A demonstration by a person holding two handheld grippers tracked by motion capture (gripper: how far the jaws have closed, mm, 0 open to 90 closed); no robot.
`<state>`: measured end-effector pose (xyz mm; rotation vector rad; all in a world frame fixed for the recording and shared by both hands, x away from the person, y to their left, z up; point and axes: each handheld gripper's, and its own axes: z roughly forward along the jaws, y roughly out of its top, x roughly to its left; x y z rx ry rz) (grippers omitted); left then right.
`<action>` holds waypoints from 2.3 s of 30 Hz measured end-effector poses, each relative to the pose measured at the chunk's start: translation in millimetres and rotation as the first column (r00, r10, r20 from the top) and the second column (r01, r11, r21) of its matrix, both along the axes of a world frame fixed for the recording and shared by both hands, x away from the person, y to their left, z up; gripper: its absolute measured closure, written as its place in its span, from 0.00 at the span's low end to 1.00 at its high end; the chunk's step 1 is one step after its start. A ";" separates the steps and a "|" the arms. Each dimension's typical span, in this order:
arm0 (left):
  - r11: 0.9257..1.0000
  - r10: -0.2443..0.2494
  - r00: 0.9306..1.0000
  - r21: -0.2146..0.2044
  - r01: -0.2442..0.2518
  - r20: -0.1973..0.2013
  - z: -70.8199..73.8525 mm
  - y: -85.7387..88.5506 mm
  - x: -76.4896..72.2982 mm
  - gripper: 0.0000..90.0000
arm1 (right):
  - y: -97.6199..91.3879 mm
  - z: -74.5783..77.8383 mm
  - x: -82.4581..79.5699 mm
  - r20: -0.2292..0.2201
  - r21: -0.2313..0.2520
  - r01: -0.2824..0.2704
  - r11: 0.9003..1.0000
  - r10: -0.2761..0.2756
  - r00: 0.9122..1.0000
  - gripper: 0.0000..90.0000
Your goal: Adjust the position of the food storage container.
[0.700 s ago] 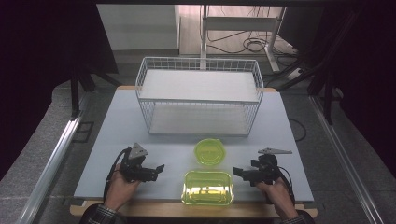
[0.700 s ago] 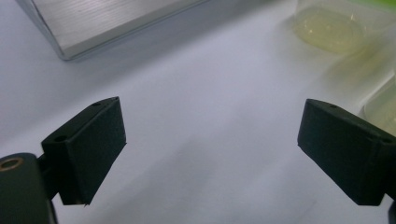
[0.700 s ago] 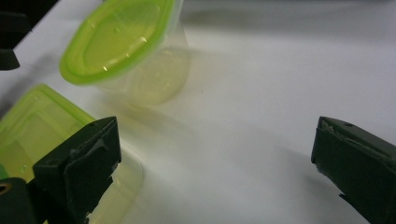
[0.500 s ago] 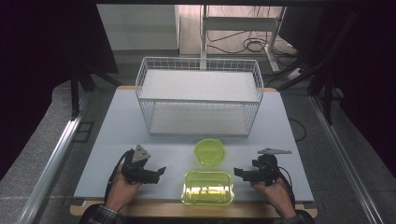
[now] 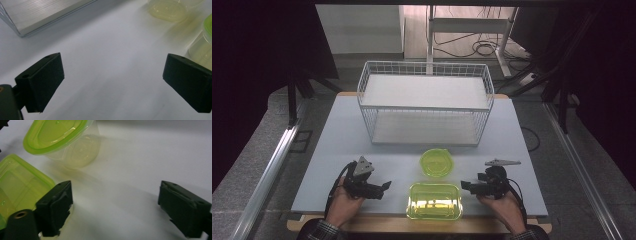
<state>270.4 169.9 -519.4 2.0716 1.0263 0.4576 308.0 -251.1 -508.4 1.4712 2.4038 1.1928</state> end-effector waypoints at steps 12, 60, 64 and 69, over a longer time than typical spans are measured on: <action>1.000 0.012 1.000 0.020 -0.012 0.018 -0.3 2.0 -3.0 0.05 | 9.3 23.1 2.0 0.107 -0.010 -0.091 0.996 0.091 0.990 0.50; 1.000 -0.022 1.000 0.018 0.022 -0.018 -9.1 11.2 -3.1 0.05 | 153.5 30.7 59.0 0.099 -0.224 -0.379 0.898 0.408 0.908 0.99; 0.999 -0.027 0.999 0.026 0.027 -0.021 -9.8 10.1 -2.9 0.05 | 132.8 30.9 65.0 0.109 -0.220 -0.323 0.921 0.352 0.930 0.99; 0.999 -0.028 0.999 0.027 0.028 -0.022 -9.9 9.6 -2.9 0.05 | 98.0 29.5 68.9 0.114 -0.209 -0.245 0.947 0.273 0.955 0.99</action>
